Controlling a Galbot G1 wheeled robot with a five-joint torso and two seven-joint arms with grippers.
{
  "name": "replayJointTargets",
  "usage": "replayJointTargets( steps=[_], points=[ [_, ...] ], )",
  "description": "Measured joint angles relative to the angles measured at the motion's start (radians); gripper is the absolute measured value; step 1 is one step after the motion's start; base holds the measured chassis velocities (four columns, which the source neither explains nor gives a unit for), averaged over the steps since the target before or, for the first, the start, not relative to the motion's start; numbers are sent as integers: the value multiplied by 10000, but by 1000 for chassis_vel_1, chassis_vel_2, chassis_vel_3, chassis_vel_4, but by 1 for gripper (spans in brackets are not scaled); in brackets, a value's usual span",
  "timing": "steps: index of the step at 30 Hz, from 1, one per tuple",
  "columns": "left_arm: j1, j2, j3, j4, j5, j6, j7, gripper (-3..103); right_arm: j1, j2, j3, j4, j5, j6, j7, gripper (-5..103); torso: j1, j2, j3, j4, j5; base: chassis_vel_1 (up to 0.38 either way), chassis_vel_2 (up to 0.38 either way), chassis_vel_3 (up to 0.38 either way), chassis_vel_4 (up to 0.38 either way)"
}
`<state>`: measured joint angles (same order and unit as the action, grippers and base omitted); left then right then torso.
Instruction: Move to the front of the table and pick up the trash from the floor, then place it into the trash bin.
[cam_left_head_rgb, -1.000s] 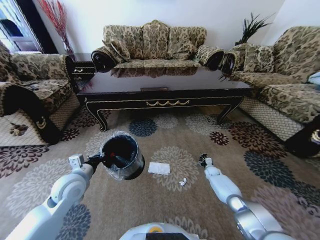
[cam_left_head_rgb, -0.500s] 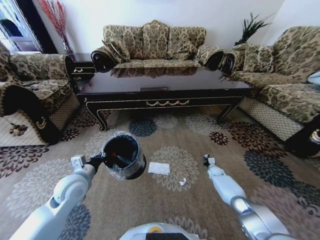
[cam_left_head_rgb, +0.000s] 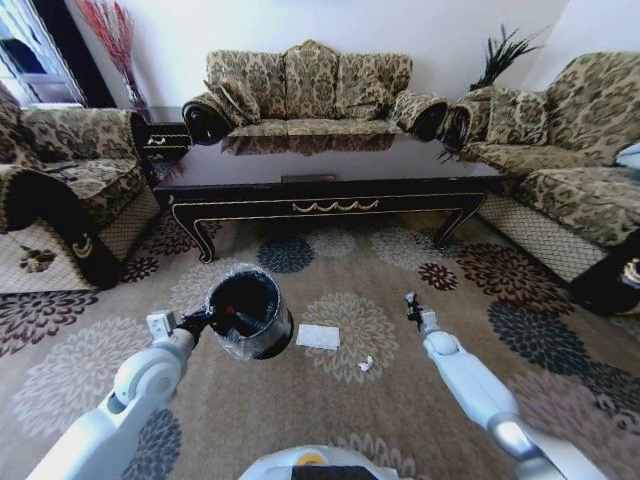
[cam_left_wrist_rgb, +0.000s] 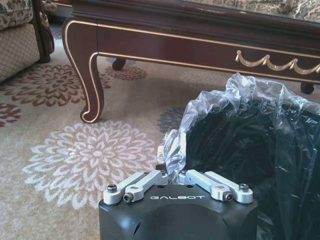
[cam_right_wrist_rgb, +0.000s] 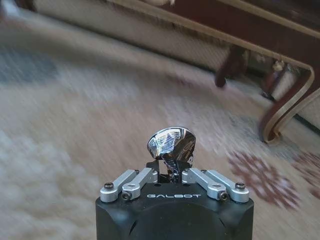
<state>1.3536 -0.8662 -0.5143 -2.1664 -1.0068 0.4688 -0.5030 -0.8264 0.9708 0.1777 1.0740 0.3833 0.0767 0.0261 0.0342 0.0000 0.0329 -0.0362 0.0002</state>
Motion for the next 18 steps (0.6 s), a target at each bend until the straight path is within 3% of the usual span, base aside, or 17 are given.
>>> replayJointTargets(
  steps=[6,18],
  points=[
    [-293,-10,231,203,-25,-1,2,3,-1160,-552,282,3361,1418,258,-208,15,0,0,0,3,-4,0,0,0,0],
    [-691,-74,711,480,-168,66,-126,3,-2097,-1291,551,7534,2307,913,-959,15,-1,0,0,1,-3,0,0,0,0]
  ],
)
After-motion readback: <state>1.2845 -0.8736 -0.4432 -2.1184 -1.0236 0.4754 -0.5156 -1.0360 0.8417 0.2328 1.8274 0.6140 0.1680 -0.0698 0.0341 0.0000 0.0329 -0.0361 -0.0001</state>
